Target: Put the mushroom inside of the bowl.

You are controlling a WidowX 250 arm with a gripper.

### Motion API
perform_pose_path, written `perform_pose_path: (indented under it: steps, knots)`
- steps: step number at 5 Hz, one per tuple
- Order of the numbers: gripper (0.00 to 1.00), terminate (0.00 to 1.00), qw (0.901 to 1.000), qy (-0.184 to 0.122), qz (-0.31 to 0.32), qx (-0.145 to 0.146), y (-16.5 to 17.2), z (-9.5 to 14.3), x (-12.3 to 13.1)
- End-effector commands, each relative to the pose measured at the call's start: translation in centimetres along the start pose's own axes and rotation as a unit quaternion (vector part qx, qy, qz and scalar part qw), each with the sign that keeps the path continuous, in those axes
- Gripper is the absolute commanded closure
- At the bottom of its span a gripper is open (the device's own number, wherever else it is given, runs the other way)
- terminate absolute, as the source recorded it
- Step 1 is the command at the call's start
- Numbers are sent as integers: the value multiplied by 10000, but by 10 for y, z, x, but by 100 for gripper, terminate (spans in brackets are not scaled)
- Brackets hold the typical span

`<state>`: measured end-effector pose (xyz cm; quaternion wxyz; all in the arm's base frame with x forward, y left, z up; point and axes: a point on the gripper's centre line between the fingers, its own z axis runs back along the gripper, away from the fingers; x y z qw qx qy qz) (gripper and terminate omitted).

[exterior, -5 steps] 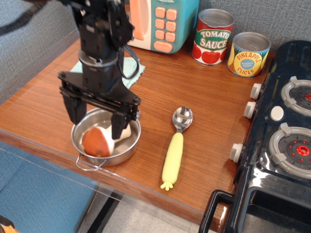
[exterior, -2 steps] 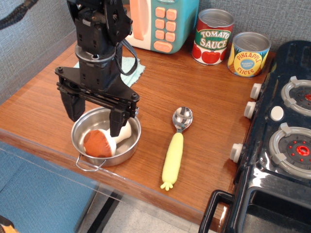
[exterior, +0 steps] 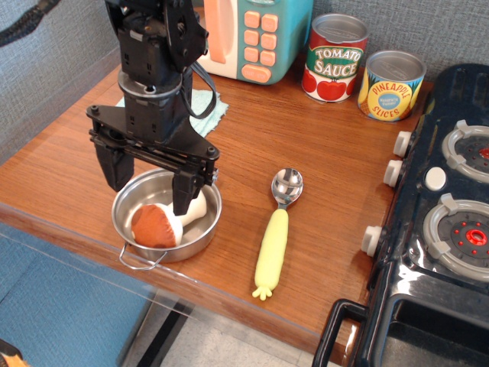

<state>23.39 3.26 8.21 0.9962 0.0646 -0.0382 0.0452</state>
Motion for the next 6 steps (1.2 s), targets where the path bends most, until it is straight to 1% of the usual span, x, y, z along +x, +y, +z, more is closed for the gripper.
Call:
perform_pose_path:
  steps: [1, 5, 6]
  knots:
    - [0, 0, 9997, -256, 64, 10, 6, 14, -2]
    - [0, 0, 9997, -256, 64, 10, 6, 14, -2]
    - [0, 100, 9997, -256, 64, 10, 6, 14, -2]
